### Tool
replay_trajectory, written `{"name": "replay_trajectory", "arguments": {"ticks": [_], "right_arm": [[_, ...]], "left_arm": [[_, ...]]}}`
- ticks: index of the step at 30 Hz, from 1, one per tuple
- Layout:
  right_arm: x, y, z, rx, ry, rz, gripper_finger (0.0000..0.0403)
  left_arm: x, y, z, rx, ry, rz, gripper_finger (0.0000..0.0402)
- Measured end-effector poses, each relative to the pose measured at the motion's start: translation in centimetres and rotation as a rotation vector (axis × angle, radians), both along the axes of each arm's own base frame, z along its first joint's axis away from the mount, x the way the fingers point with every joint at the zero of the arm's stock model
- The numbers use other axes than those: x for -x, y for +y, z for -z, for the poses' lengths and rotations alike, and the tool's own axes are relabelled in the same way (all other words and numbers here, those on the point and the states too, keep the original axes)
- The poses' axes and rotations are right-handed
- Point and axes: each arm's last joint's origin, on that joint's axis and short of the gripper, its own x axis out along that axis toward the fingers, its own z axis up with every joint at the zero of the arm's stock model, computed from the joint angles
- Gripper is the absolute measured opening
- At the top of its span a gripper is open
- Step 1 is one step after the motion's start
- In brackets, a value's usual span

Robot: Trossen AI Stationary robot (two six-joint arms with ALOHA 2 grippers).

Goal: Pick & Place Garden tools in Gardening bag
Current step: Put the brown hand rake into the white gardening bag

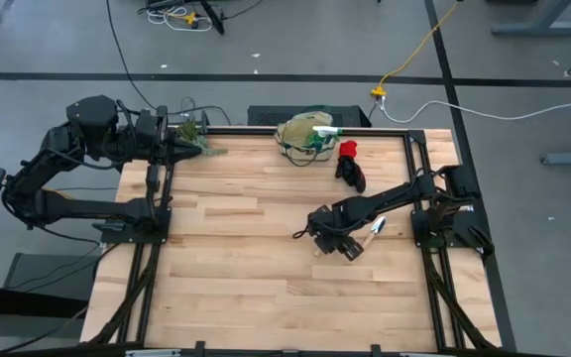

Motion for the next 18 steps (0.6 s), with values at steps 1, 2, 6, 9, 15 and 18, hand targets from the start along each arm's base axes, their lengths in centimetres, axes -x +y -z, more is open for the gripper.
{"name": "replay_trajectory", "arguments": {"ticks": [1,2,6,9,15,18], "right_arm": [[-0.03,0.0,-0.01,-0.001,-0.004,0.0,0.0227],[-0.08,0.01,-0.01,-0.001,-0.008,0.0,0.0223],[-0.11,0.0,-0.02,-0.002,-0.011,0.0,0.021],[-0.11,0.01,-0.01,-0.005,-0.011,0.0,0.02],[-0.1,0.01,0.0,-0.006,-0.011,0.0,0.0176],[-0.12,0.01,-0.01,-0.006,-0.013,0.0,0.0165]], "left_arm": [[0.0,0.0,0.0,0.001,0.0,0.0,0.0003],[0.0,0.0,0.0,0.004,0.0,-0.001,0.0003],[0.0,0.0,0.0,0.006,0.0,-0.001,0.0003],[0.0,0.0,0.0,0.006,-0.001,-0.001,0.0003],[0.0,0.0,0.0,0.006,0.0,-0.001,0.0003],[0.0,0.0,0.0,0.007,-0.001,-0.001,0.0003]]}}
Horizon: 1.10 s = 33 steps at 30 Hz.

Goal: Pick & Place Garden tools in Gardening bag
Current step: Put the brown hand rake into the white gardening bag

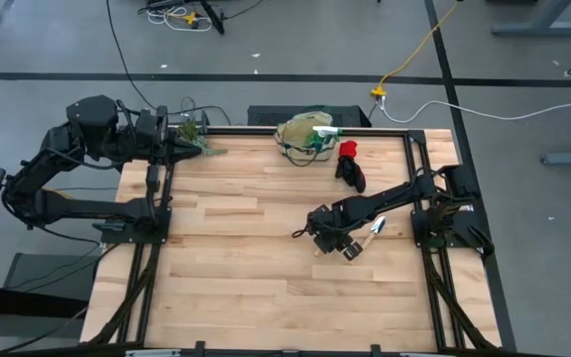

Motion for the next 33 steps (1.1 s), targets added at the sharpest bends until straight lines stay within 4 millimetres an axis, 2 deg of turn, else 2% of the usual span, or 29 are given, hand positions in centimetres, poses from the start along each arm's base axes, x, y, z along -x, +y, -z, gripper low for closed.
{"name": "replay_trajectory", "arguments": {"ticks": [16,27,33], "right_arm": [[-0.21,0.01,0.57,0.0,0.006,0.0,0.0131],[-0.14,0.02,0.61,-0.001,0.015,-0.001,0.0068],[-0.13,0.02,0.61,0.0,0.016,-0.006,0.006]], "left_arm": [[0.01,0.0,-0.01,0.0,-0.001,0.0,0.0003],[0.01,0.0,-0.01,0.0,-0.001,0.0,0.0003],[0.0,0.0,0.0,0.0,0.0,0.0,0.0003]]}}
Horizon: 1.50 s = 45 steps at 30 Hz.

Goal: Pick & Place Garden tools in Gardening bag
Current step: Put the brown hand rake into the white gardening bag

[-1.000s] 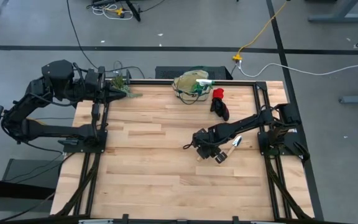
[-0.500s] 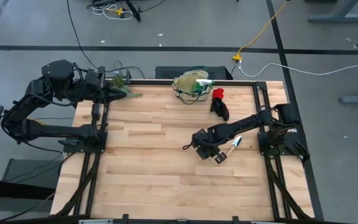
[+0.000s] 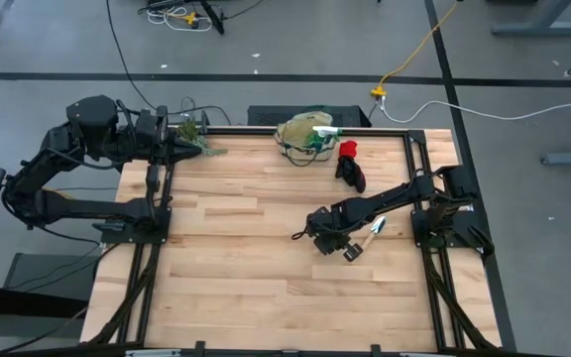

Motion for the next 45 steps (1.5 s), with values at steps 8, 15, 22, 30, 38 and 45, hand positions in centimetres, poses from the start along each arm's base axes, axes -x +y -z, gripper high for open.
{"name": "replay_trajectory", "arguments": {"ticks": [8,15,22,30,38,45], "right_arm": [[0.1,-0.1,-0.9,-0.003,-0.03,0.057,0.0057],[0.6,-0.1,-4.1,-0.045,-0.15,0.148,0.0057],[1.5,-0.2,-7.5,-0.089,-0.267,0.232,0.0056],[2.8,-0.3,-10.3,-0.125,-0.368,0.263,0.0056],[3.3,-0.4,-13.3,-0.192,-0.547,0.302,0.0056],[3.6,-0.4,-15.7,-0.267,-0.718,0.338,0.0056]], "left_arm": [[0.0,0.0,0.0,0.0,0.0,0.0,0.0003],[0.0,0.0,0.0,0.0,0.0,0.0,0.0003],[0.0,0.0,0.0,0.0,-0.001,0.005,0.0003],[0.0,-0.1,0.0,0.003,-0.002,0.022,0.0003],[0.0,-0.1,0.0,0.003,-0.004,0.022,0.0003],[0.0,-0.1,-0.1,0.0,-0.011,0.022,0.0003]]}}
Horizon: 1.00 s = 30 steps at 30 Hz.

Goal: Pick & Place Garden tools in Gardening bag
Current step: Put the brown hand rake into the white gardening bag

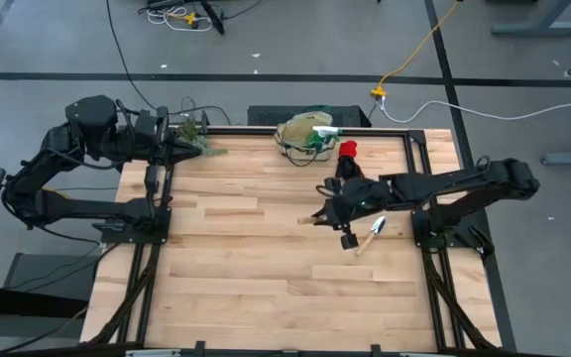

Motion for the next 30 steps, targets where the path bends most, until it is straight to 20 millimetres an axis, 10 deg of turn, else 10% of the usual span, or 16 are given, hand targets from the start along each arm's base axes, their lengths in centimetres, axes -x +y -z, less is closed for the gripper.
{"name": "replay_trajectory", "arguments": {"ticks": [30], "right_arm": [[0.7,-0.4,-11.7,-0.215,-0.385,0.093,0.0056]], "left_arm": [[0.0,0.0,0.0,0.001,0.002,0.0,0.0003]]}}
